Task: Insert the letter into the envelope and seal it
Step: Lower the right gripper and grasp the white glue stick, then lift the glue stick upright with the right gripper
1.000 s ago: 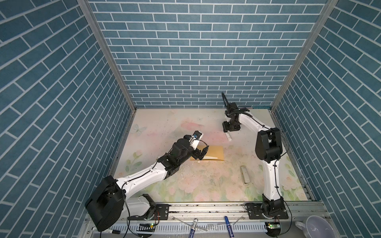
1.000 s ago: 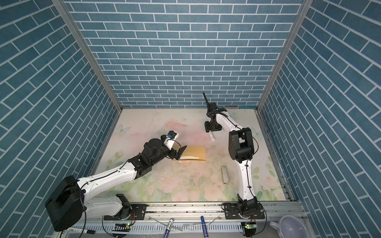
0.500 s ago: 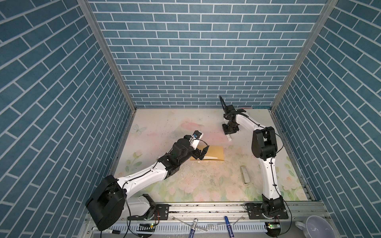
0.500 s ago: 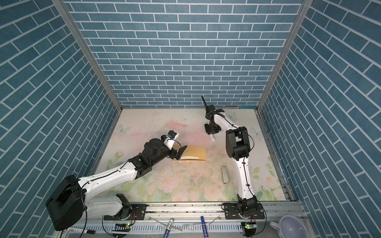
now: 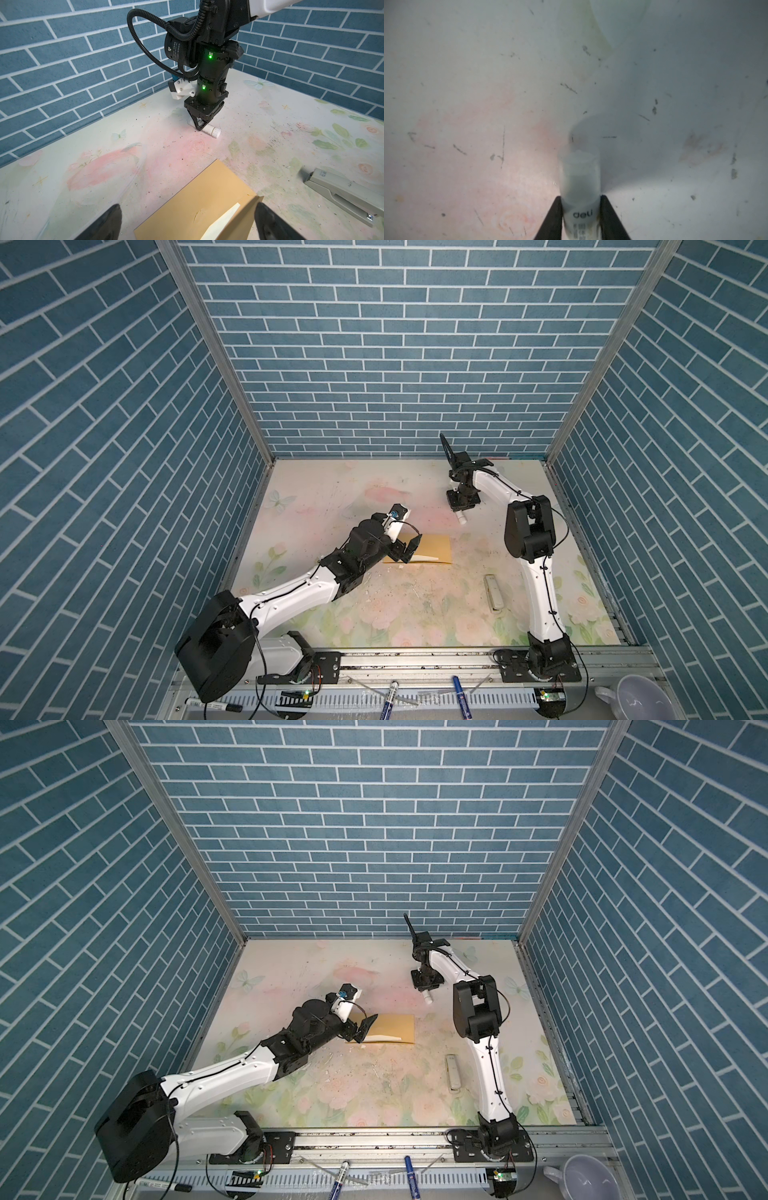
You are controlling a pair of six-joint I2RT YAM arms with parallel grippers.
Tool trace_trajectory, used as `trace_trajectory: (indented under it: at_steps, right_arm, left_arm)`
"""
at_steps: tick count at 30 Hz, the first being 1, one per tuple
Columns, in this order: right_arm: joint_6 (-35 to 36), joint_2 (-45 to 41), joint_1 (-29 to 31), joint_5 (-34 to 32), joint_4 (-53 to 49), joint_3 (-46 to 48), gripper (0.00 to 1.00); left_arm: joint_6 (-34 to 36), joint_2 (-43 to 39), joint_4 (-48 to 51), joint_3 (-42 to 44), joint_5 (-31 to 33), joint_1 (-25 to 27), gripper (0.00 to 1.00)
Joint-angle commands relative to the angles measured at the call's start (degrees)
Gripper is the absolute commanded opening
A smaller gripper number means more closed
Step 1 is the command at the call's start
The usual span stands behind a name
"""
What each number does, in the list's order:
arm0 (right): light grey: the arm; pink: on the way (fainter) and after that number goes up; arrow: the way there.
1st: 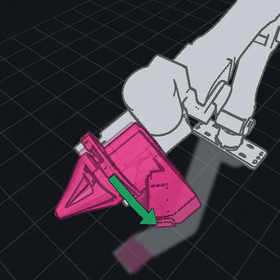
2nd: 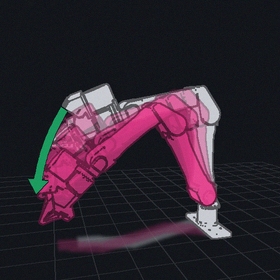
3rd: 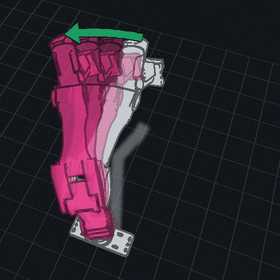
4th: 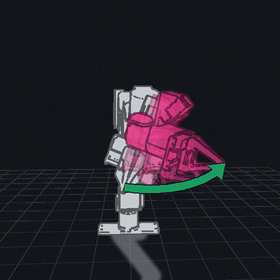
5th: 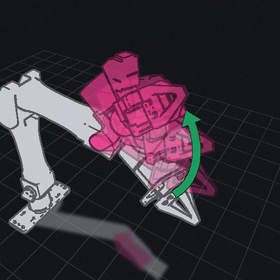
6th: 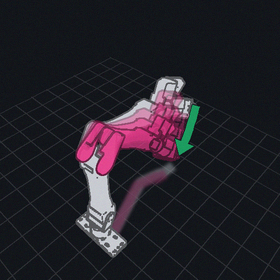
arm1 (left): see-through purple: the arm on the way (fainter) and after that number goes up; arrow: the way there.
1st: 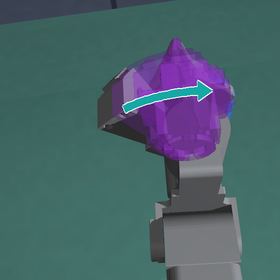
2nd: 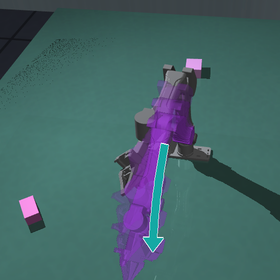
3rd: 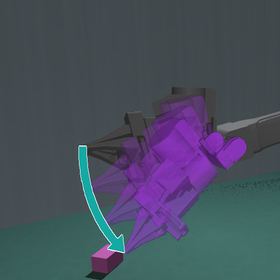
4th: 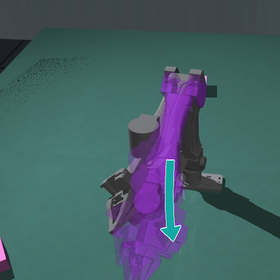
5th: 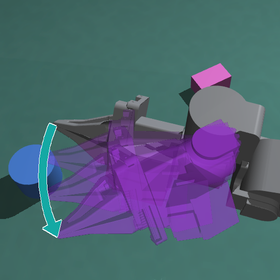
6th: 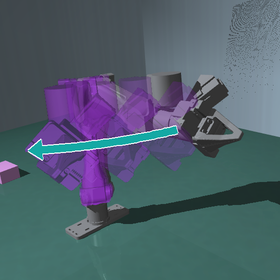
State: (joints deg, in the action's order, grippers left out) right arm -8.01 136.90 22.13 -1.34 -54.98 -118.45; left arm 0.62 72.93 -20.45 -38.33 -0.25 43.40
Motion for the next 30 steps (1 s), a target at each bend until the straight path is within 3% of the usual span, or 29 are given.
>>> trace_trajectory:
  at_steps: [1,17,24,30]
  right_arm:
    - [1.86,1.90,0.28,-0.97,-2.92,-1.99,0.30]
    - [2.01,3.19,0.60,-1.68,-4.07,-3.10,0.31]
    - [1.52,1.66,0.55,-1.01,-3.03,-2.80,0.18]
    - [-0.53,-8.66,0.37,3.91,7.73,5.09,0.05]
  left_arm:
    - [-0.45,0.49,-0.62,0.37,-0.63,-0.33,1.00]
    - [-0.59,0.90,-0.65,0.40,-0.54,-0.33,1.00]
    - [-0.71,0.80,-0.79,0.36,-0.79,-0.33,1.00]
    - [-3.60,0.29,-2.20,0.14,-1.15,-0.33,1.00]
